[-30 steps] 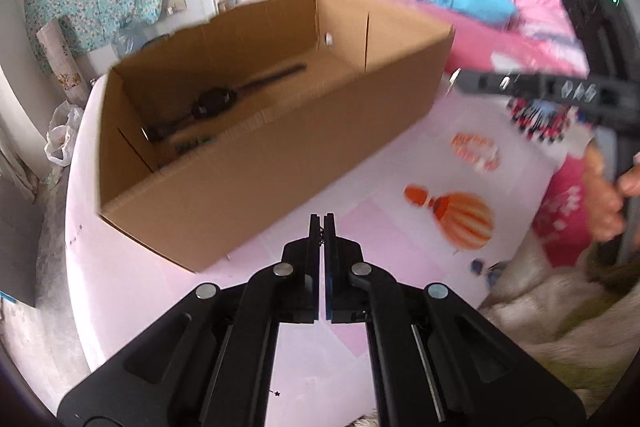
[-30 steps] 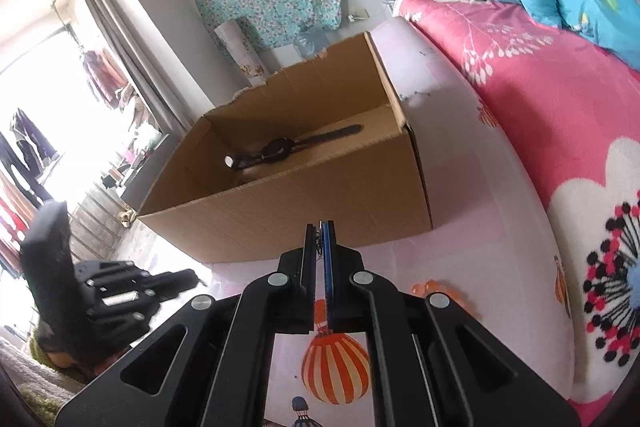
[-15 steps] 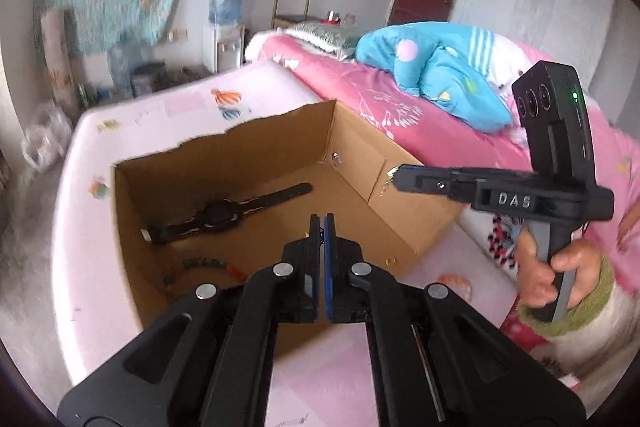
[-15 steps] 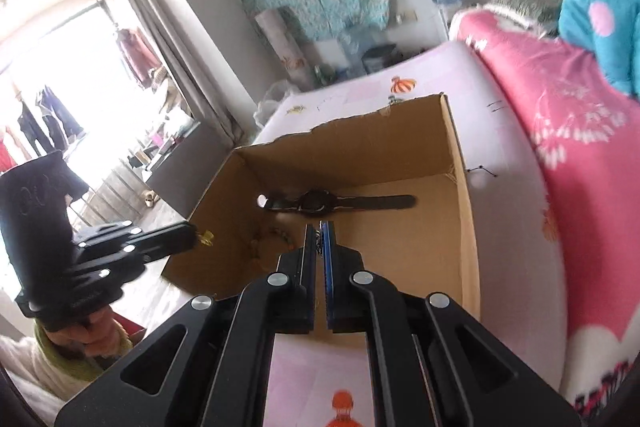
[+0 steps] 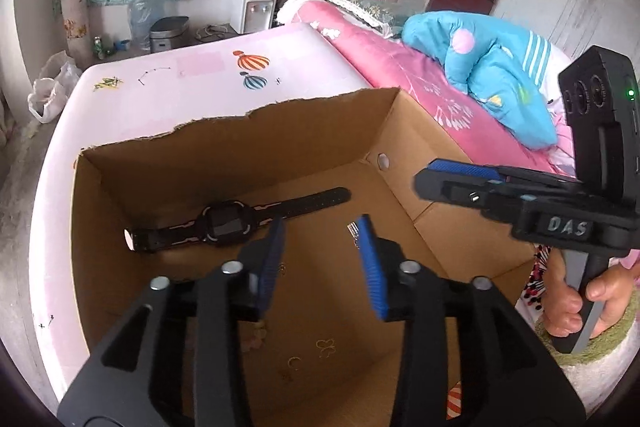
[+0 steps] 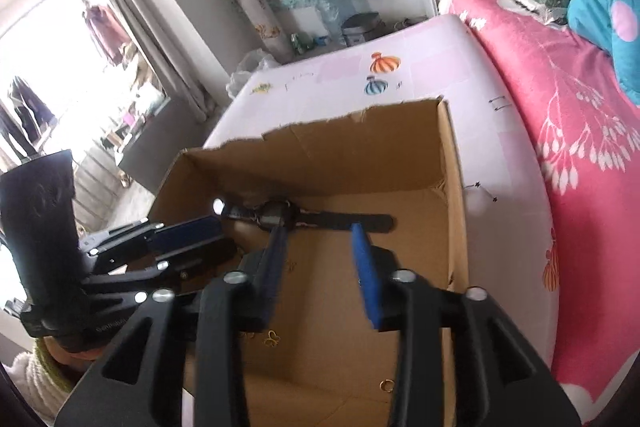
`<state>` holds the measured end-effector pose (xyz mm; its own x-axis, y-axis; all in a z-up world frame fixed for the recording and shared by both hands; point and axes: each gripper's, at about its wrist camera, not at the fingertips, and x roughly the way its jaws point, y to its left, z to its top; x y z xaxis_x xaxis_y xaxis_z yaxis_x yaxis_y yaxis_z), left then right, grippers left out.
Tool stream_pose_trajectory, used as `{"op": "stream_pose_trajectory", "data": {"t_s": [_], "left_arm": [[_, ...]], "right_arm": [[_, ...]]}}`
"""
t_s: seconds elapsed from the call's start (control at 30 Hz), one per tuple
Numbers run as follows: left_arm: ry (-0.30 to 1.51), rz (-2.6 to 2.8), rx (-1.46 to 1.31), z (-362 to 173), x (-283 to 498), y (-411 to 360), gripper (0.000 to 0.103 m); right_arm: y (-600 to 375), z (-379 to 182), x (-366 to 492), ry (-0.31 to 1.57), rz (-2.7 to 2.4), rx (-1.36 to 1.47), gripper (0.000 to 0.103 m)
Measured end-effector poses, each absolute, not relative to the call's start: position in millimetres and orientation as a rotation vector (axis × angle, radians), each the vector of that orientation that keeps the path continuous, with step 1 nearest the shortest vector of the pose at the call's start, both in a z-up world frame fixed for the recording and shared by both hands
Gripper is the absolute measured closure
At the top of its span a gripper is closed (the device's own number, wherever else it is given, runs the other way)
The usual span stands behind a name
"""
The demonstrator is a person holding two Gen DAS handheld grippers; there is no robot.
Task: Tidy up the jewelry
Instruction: 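Open the left gripper and the right gripper over the box to drop the charm and chain, then move both tools out of the box to the orange bead bracelet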
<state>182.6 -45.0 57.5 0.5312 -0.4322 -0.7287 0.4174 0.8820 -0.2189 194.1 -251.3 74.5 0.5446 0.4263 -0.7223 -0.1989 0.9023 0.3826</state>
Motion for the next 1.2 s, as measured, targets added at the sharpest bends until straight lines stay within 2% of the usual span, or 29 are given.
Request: {"op": "stream_pose_trajectory", "data": {"t_s": [0.1, 0.23, 0.33, 0.47, 0.63, 0.83, 1.03, 1.2], "left_arm": [[0.863, -0.49, -0.028, 61.5, 177.6, -39.5, 0.057], [0.811, -0.495, -0.035, 76.8, 157.0, -28.9, 0.042], [0.756, -0.518, 0.002, 89.5, 126.9, -19.6, 0.028], [0.708, -0.558, 0.041, 97.7, 76.6, 1.5, 0.017], [0.731, -0.526, 0.058, 82.7, 33.1, 25.4, 0.013], [0.922, -0.404, 0.071, 24.9, 22.0, 33.9, 0.013], [1.028, -0.317, 0.062, -19.7, 33.0, 21.8, 0.013], [1.053, -0.289, 0.098, -35.0, 35.8, 12.6, 0.013]], "right_arm": [[-260.3, 84.5, 183.0, 0.892, 0.365, 0.283, 0.065], [-283.0, 108.4, 143.4, 0.8, 0.341, 0.284, 0.058], [-304.4, 121.9, 104.4, 0.745, 0.299, 0.275, 0.056], [-332.9, 121.6, 56.5, 0.739, 0.225, 0.317, 0.054], [-348.7, 70.2, 22.9, 0.876, 0.152, 0.445, 0.054], [-336.4, 0.4, 23.4, 1.06, 0.09, 0.448, 0.054], [-310.2, -14.7, 32.7, 1.104, 0.037, 0.23, 0.055], [-297.4, -16.3, 37.9, 1.11, -0.006, 0.105, 0.066]]}}
